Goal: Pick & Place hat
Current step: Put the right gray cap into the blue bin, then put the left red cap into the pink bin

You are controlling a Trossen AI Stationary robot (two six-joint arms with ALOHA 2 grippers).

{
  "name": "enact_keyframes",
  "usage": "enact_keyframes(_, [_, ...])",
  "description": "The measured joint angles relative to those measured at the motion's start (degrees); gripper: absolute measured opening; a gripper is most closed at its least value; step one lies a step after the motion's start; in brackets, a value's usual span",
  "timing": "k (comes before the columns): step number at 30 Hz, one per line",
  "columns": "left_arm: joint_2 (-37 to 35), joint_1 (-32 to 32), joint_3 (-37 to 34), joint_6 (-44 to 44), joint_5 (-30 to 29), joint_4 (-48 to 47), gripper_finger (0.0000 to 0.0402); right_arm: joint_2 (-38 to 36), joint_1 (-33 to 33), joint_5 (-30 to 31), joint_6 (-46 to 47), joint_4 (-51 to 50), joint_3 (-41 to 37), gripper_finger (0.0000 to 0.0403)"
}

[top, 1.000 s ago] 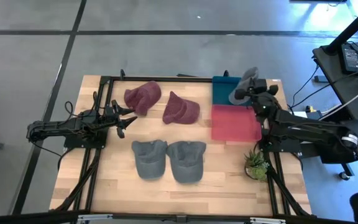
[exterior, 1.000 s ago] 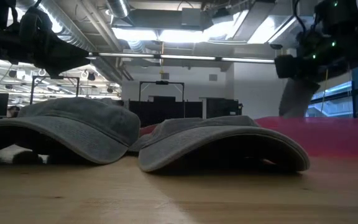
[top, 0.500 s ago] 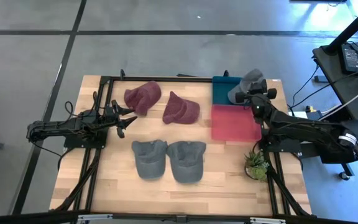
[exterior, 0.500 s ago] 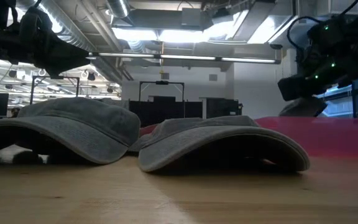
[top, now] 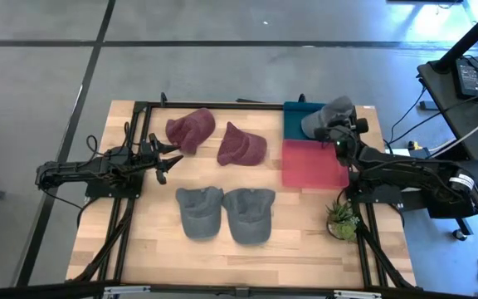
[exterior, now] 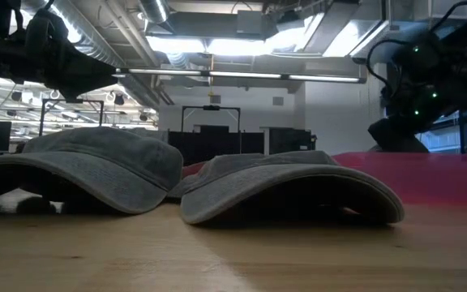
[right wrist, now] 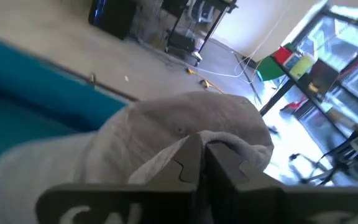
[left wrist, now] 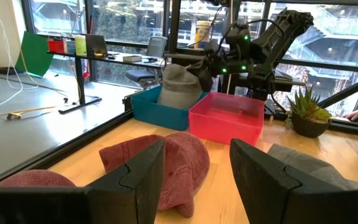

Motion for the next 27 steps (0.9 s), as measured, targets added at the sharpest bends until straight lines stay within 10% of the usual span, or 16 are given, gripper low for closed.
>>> enact_keyframes(14, [0.0,0.0,-0.01,-0.07,-0.02,0.0,0.0178,0.0,0.02,-1.44,3.75,-7.44,1.03,0.0197])
enact_keyframes(23, [0.01,0.01,0.0,-1.11,-0.02,0.02,0.0178,-0.02,0.02,-2.33,10.02,-31.33,13.48,0.0213])
enact_keyframes(27, [-0.01,0.01,-0.02,-1.11,-0.02,0.22,0.0178,-0.04,0.62,-15.89,15.57,-37.44,18.96,0.0213])
